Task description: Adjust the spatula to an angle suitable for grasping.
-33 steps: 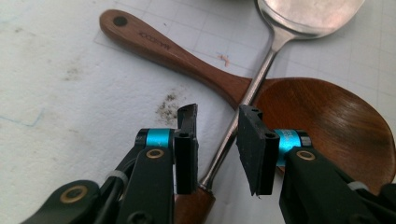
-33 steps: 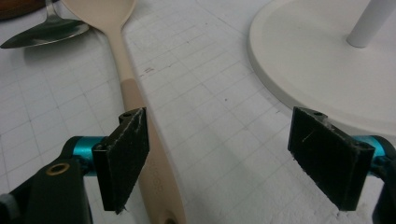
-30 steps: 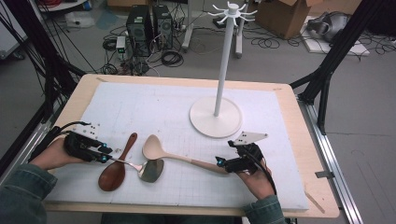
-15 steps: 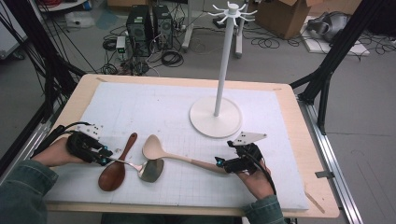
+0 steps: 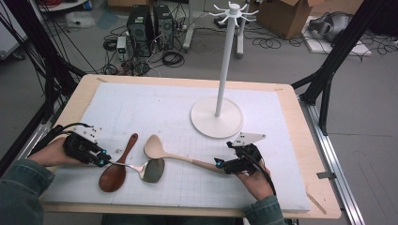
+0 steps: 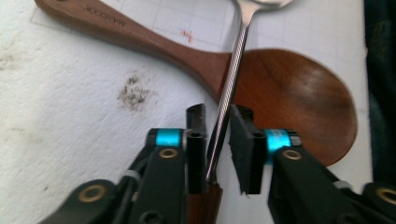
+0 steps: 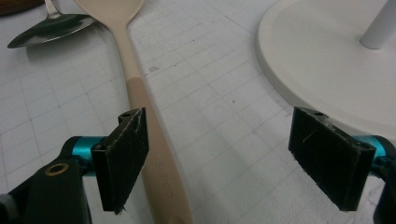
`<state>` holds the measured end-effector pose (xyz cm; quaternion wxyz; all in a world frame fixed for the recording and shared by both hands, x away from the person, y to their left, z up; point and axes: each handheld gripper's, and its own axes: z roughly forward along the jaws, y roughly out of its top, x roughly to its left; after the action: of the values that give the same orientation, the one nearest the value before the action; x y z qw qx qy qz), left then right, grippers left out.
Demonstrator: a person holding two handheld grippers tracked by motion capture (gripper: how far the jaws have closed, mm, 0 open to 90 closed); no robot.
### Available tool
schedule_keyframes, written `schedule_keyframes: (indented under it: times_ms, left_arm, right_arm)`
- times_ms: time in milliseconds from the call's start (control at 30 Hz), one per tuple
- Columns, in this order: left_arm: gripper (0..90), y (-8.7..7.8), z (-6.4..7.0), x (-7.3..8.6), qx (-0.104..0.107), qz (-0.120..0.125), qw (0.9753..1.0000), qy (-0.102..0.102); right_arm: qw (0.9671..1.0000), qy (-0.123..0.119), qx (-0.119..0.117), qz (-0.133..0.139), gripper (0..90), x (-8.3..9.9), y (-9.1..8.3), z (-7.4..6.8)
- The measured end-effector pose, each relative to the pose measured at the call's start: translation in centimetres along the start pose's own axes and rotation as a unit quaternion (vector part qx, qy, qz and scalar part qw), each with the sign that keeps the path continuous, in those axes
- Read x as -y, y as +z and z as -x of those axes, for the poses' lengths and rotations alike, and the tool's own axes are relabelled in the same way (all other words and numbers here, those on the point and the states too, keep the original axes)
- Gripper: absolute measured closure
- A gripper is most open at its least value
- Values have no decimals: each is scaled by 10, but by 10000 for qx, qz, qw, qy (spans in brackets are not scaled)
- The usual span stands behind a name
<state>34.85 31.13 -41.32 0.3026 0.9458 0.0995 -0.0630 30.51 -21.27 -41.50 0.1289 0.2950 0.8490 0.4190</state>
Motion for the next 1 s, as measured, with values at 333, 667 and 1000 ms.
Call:
schedule_keyframes:
  times_ms: [333,667,1000]
  left_arm:
    - [772,8,5,-1,-198,-388,9985,322]
    - [839,5,17,-7,-42,-574,9955,759]
    - [843,-2,22,-9,-36,-457,9958,788]
  right_arm:
    - [10000,-53,-24,30,195,-1,2,-2]
    - [9999,-46,-15,91,195,-2,1,-2]
    - [9999,-68,-26,83,195,-3,2,-4]
